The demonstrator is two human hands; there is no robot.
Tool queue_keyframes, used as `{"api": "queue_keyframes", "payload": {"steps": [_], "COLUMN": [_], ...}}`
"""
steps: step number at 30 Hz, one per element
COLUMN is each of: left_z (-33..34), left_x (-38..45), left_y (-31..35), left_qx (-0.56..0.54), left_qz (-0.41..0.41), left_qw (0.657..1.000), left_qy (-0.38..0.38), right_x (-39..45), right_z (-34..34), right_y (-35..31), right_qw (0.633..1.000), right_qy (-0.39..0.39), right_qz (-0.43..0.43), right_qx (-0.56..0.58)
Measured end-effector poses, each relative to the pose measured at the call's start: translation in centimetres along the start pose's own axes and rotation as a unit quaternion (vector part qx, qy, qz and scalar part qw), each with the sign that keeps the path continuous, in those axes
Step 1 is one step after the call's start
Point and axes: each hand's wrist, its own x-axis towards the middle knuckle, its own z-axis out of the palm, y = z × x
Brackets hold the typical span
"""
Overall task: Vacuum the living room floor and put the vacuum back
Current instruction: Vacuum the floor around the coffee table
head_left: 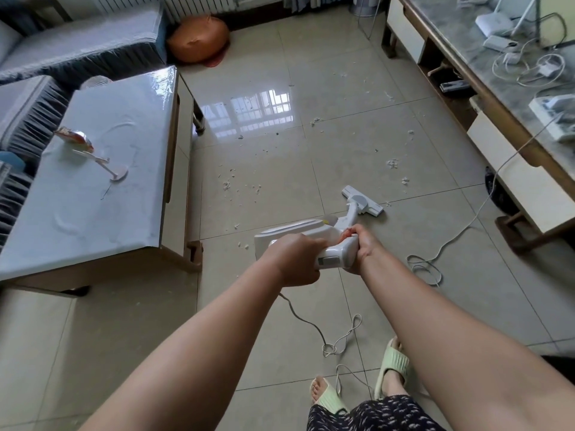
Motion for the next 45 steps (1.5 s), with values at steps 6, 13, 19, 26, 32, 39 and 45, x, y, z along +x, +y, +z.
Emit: {"api": "queue_keyframes", "payload": {"steps": [6, 13, 19, 26, 32, 39, 45], "left_z": [-0.3, -0.7, -0.8, 0.0, 0.0, 0.3, 2.0], "left_x": [3.1, 8.7, 12.8, 14.8, 13.1, 9.7, 8.4], "left_y": [1.6, 4.0, 5.1, 6.9, 6.4, 6.6, 8.1], "left_qx": [0.001, -0.014, -0.010, -0.039, -0.040, -0.036, -0.060], "left_qz": [-0.010, -0.004, -0.004, -0.001, 0.010, 0.038, 0.036], "left_qw": [1.000, 1.000, 1.000, 0.999, 0.999, 0.998, 0.998], "left_qy": [-0.002, 0.001, -0.002, 0.001, -0.007, -0.020, -0.008], "right_x": [1.1, 2.1, 3.0, 4.2, 3.6, 1.7, 0.8], "right_z": [-0.8, -1.6, -1.9, -3.6, -4.1, -5.5, -7.3], "right_y": [-3.9, -10.1, -13.9, -16.1, -14.2, -11.2, -10.6], "right_qw": [1.000, 1.000, 1.000, 1.000, 1.000, 1.000, 1.000], "right_qy": [-0.007, -0.014, -0.017, -0.016, -0.013, -0.004, -0.009], "right_qz": [0.020, 0.022, 0.007, -0.006, -0.010, -0.030, -0.028], "right_qx": [0.002, 0.010, 0.005, -0.011, 0.002, 0.008, -0.004]}}
